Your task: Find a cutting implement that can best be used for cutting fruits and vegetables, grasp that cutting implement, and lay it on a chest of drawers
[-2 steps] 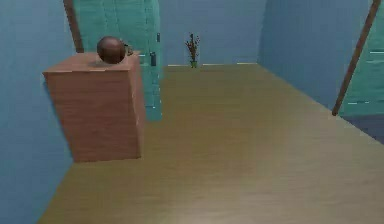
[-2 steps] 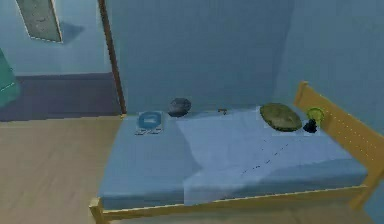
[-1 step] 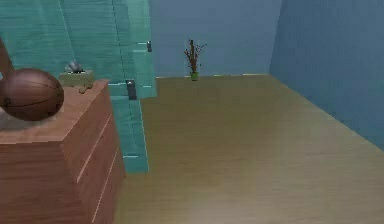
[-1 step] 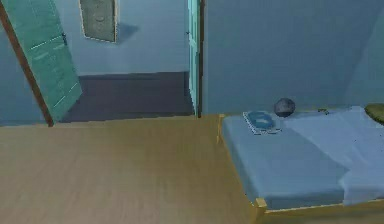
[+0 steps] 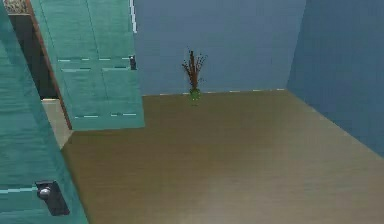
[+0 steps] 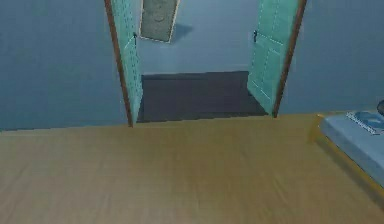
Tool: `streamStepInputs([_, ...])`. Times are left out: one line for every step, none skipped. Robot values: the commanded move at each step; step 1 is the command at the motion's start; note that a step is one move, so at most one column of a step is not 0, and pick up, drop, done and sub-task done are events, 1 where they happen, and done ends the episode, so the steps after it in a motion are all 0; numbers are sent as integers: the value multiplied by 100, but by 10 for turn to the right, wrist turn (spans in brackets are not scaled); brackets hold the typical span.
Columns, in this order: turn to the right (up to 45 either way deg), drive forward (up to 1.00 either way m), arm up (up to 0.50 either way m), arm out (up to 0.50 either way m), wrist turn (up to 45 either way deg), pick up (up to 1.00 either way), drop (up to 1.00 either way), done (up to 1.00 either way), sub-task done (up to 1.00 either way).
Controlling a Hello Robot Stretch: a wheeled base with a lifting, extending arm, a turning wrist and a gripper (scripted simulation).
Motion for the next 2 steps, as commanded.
streamStepInputs([0,85,0,0,0,0,0,0,0])
streamStepInputs([-450,0,0,0,0,0,0,0,0])
